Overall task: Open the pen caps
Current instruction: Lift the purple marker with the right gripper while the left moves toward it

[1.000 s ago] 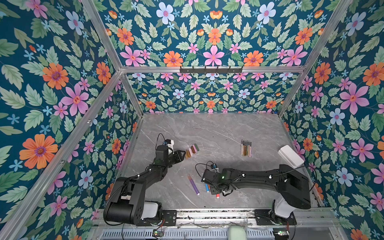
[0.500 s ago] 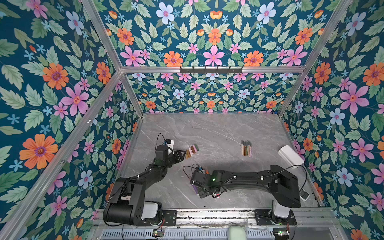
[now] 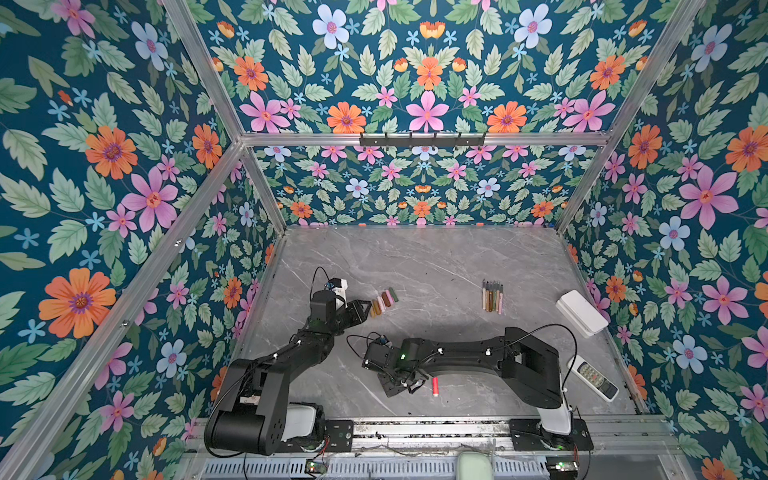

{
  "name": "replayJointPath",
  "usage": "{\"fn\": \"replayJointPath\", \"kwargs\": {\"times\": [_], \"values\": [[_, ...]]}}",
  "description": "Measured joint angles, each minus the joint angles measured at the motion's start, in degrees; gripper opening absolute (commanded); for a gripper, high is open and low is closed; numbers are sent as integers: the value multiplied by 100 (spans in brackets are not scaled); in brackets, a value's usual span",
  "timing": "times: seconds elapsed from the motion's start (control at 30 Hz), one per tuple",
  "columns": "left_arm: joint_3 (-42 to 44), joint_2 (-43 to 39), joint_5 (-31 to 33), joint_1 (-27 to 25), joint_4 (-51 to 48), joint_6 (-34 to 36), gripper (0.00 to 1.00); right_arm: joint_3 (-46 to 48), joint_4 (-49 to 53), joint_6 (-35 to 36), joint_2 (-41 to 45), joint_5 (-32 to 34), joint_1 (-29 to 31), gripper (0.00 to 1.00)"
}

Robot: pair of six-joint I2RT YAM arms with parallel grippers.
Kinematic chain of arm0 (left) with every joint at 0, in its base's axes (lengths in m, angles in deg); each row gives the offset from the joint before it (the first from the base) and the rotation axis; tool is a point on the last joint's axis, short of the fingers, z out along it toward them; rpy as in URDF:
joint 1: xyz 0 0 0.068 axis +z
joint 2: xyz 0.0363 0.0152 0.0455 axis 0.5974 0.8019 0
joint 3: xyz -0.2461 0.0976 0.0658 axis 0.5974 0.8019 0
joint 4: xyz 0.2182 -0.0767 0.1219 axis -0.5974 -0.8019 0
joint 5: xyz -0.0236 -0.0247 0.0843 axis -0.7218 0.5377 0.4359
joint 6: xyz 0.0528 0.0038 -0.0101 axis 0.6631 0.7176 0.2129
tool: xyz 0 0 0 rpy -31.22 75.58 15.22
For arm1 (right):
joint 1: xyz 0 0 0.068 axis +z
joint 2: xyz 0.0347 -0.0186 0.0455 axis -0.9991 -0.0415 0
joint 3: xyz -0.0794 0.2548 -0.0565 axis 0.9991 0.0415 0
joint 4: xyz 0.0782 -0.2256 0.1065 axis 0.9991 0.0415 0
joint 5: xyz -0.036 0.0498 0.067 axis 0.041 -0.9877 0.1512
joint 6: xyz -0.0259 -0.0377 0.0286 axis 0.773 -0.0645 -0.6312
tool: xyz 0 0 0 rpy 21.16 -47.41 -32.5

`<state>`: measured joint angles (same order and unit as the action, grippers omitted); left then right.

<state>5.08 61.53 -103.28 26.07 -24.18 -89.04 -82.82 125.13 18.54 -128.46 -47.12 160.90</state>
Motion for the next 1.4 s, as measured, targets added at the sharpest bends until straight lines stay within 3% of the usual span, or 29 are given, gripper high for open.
{"fn": "replayJointPath", "kwargs": {"times": [0.2,0.37,0.5,0.77,1.03,1.23,1.4], "values": [[2,0,-2,0,0,0,42,-11,0,-46,-83,24,2,24],[2,-9,0,0,0,0,42,-31,28,-133,-83,68,15,7],[2,-26,0,0,-2,2,42,229,-9,-157,175,136,39,5],[111,-507,345,-98,-188,46,42,1412,-358,-151,1803,472,-356,5],[-184,-822,885,-1147,-564,188,43,3694,-1338,-304,4197,-37,-1386,5],[-254,-387,170,-1602,74,-796,49,4592,-1873,-319,5431,-437,-1659,5],[-236,299,-566,-2004,1198,-1884,49,4800,-1947,-306,5842,-481,-1759,6]]}}
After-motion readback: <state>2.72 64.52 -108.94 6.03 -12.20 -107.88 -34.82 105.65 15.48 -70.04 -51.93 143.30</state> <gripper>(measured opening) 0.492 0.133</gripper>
